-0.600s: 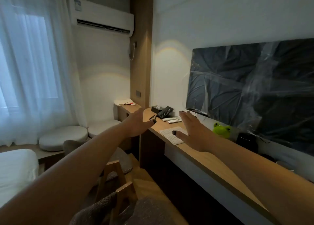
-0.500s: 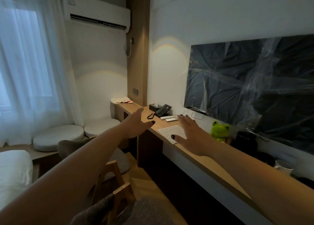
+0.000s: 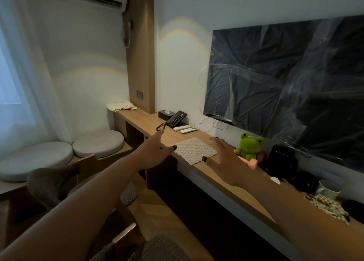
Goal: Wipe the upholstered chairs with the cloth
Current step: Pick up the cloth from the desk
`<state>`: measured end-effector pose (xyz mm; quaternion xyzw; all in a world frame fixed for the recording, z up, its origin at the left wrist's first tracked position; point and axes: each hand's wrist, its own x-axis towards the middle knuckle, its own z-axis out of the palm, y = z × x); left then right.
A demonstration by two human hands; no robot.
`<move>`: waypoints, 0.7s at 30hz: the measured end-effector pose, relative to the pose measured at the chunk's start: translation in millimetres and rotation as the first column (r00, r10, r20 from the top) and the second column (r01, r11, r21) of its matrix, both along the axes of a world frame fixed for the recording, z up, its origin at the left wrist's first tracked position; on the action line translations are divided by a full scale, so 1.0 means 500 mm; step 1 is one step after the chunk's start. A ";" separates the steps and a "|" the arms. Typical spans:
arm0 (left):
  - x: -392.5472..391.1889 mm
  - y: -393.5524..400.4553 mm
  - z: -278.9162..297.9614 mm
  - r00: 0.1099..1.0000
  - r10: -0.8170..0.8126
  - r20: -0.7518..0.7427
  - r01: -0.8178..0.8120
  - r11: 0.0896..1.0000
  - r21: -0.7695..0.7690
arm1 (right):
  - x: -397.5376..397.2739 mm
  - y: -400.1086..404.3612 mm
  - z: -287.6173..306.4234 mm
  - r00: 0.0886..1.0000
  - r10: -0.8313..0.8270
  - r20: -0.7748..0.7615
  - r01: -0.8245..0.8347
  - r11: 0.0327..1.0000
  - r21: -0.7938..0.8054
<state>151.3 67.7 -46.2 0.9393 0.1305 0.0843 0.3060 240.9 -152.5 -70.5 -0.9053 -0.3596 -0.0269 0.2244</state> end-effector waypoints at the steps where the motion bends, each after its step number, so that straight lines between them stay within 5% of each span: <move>1: 0.016 -0.001 -0.007 1.000 -0.009 -0.008 0.009 1.000 -0.005 | 0.015 -0.004 -0.010 1.000 -0.016 -0.007 0.016 1.000 0.021; 12: 0.191 -0.090 -0.086 0.995 -0.052 -0.089 0.042 0.994 -0.104 | 0.182 -0.107 -0.085 0.987 -0.101 -0.125 0.105 0.994 0.027; 21: 0.384 -0.223 -0.150 0.995 0.021 -0.097 -0.041 0.977 -0.208 | 0.396 -0.213 -0.139 0.988 0.031 -0.154 -0.022 0.998 0.058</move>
